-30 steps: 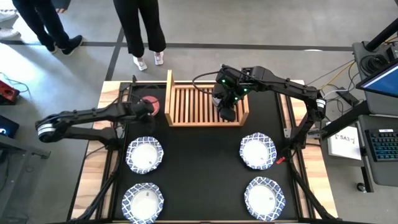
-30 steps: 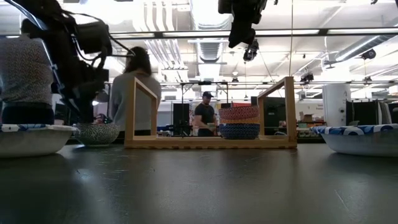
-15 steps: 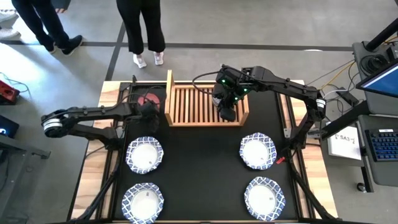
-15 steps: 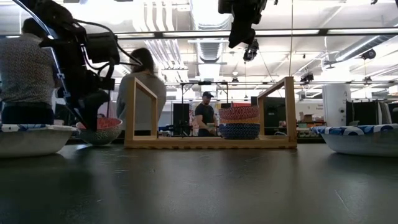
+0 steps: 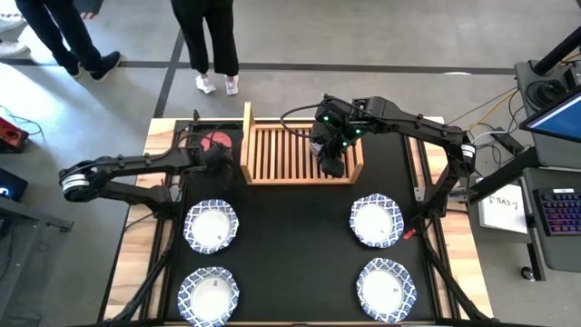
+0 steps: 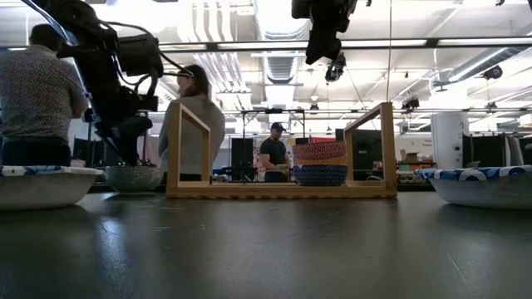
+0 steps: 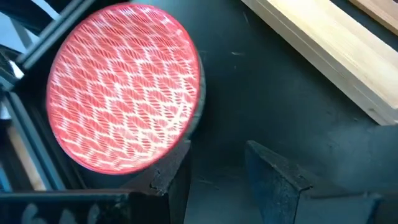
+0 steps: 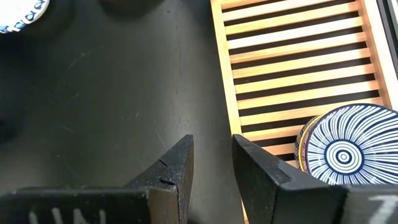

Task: Place and stack bowls onto a shelf
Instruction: Stack the red patterned bowl on top of the blue patterned bowl on the shelf, then stack the red patterned bowl on top of the light blue patterned bowl on the shelf

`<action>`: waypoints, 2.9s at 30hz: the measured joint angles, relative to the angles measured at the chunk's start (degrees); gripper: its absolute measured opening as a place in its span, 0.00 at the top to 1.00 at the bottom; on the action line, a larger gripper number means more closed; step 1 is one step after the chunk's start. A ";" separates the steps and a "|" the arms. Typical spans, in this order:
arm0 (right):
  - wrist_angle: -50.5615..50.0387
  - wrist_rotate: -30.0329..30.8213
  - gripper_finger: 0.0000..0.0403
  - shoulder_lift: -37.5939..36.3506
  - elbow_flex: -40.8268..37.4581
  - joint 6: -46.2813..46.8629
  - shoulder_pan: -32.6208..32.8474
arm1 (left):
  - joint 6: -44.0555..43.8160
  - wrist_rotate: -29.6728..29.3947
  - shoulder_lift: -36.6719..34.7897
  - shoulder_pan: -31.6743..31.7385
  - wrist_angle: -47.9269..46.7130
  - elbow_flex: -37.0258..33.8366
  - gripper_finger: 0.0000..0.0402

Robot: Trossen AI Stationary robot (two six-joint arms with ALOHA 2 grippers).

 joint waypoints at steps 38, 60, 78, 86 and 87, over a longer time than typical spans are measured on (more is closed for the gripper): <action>-0.79 0.79 0.76 0.00 -0.07 0.02 0.00 | 7.80 3.21 12.49 10.54 4.93 1.11 0.98; -1.44 1.84 0.76 0.00 -0.11 0.02 0.00 | 6.09 10.67 -13.90 9.39 10.04 3.34 0.99; -1.67 1.80 0.76 0.00 -0.11 -5.58 0.00 | 24.78 12.27 -8.23 -10.08 22.08 15.54 1.00; -5.87 1.68 0.76 0.00 -0.11 -17.09 0.15 | 32.71 15.79 -2.78 -22.26 23.40 15.08 0.99; -6.14 1.65 0.76 0.00 -0.11 -17.37 0.19 | 33.13 17.76 -1.99 -23.12 23.31 14.99 0.99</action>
